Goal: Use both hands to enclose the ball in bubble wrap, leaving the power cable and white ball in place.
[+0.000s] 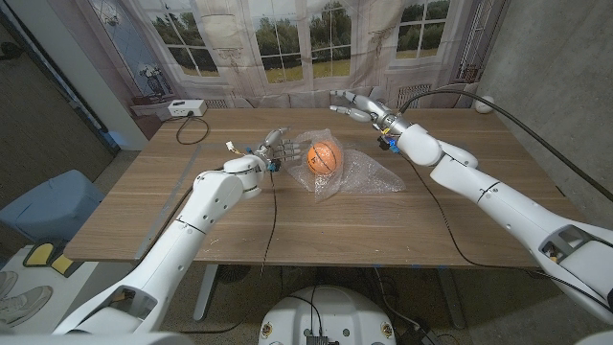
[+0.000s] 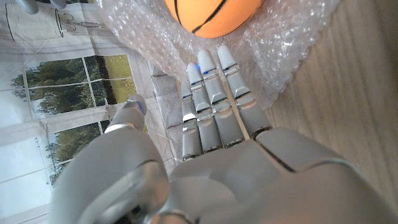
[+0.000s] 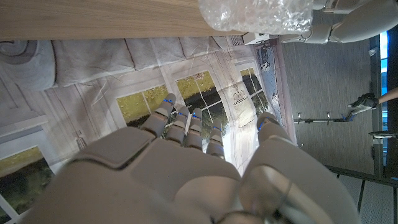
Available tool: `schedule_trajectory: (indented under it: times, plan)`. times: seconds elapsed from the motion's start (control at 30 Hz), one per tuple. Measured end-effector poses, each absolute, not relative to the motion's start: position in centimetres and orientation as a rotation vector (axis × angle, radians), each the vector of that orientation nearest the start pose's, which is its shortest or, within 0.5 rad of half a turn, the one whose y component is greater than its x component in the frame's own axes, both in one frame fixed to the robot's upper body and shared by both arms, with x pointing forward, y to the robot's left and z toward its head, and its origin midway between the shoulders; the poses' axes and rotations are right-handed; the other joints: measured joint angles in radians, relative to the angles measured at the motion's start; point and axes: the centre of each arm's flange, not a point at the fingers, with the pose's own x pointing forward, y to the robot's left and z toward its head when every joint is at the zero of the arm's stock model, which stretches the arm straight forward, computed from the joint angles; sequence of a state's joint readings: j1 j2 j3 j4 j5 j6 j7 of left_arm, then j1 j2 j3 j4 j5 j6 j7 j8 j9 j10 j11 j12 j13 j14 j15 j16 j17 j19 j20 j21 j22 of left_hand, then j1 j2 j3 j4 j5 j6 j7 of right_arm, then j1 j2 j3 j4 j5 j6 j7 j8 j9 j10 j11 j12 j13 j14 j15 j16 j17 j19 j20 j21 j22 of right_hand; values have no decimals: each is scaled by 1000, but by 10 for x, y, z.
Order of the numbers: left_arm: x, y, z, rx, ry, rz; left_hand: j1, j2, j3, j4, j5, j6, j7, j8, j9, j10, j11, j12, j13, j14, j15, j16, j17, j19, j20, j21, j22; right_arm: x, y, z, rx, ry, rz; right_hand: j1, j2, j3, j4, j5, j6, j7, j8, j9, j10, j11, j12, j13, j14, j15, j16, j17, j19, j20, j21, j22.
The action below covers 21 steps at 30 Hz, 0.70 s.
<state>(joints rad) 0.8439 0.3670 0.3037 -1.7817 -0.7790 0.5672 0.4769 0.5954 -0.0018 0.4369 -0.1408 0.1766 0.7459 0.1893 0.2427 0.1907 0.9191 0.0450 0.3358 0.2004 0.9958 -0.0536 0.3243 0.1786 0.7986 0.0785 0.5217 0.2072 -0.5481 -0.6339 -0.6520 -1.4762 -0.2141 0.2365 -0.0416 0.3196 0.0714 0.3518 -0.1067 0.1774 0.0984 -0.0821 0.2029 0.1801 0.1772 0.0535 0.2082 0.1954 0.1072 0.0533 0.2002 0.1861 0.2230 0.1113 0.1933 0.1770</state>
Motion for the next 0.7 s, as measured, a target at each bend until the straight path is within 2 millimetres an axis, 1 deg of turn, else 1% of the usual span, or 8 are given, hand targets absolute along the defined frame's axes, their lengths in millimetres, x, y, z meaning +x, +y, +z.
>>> schedule_trajectory:
  times: [0.07,0.1,0.23,0.3,0.37,0.5,0.63,0.7]
  plan:
    - [622,185,2,-194,-120,-104,0,0,5,-5,1,-81,-13,-34,0,-6,-3,-21,-3,-1,-1,-22,-2,-6,6,0,0,619,-170,92,-1046,-921,239,-3,-3,0,0,0,0,0,0,0,0,0,0,0,0,0,0,0,0,0,0,0]
    - [625,186,2,-196,-114,-100,0,0,7,-7,5,-139,-38,-50,0,-19,-3,-35,-5,-7,-6,-34,-2,-14,13,0,0,619,-170,92,-1045,-920,241,-3,-3,0,0,0,0,0,0,2,0,0,0,0,0,0,0,0,0,0,0,0]
    - [629,183,3,-223,-113,-106,8,-5,24,-12,6,-331,-221,-74,-3,-57,12,-86,-5,-43,10,-73,0,-39,38,0,0,621,-172,92,-1044,-912,241,-3,-3,0,0,0,6,-6,0,4,0,0,0,0,0,0,0,0,0,0,0,0]
    - [633,182,2,-223,-111,-101,17,4,35,-15,6,-356,-262,-69,-5,-90,-14,-110,-8,-63,18,-91,1,-47,47,0,4,623,-175,93,-1043,-903,239,-3,-3,0,0,0,6,-6,0,4,0,0,0,0,0,0,0,0,-4,-4,0,0]
    - [634,181,4,-223,-114,-100,28,7,40,-18,6,-344,-256,-56,-9,-127,-51,-130,-10,-82,20,-105,1,-50,50,4,5,625,-177,93,-1042,-897,237,-3,-3,0,0,0,6,-6,0,4,0,0,0,0,0,0,0,0,-4,-4,0,0]
    - [638,179,6,-217,-116,-99,36,4,51,-15,6,-288,-203,-43,-10,-205,-133,-155,-15,-103,23,-125,1,-50,50,8,5,627,-179,94,-1037,-895,239,-3,-2,0,0,0,6,-6,0,4,0,0,0,0,0,0,0,0,-4,-4,0,0]
    - [642,177,10,-201,-118,-98,36,4,51,-15,6,-242,-153,-43,-10,-226,-145,-149,-19,-141,19,-137,1,-50,50,17,5,632,-182,97,-1027,-895,246,-7,2,-3,3,0,5,-6,0,4,0,0,0,0,0,0,0,1,-4,-4,0,0]
    - [643,176,11,-192,-120,-93,37,5,56,-13,6,-203,-130,-34,-10,-188,-141,-134,-23,-171,12,-143,1,-36,28,23,5,634,-184,97,-1020,-893,250,-8,3,-4,4,0,5,-6,0,4,0,0,0,0,0,0,0,3,-4,-4,0,0]
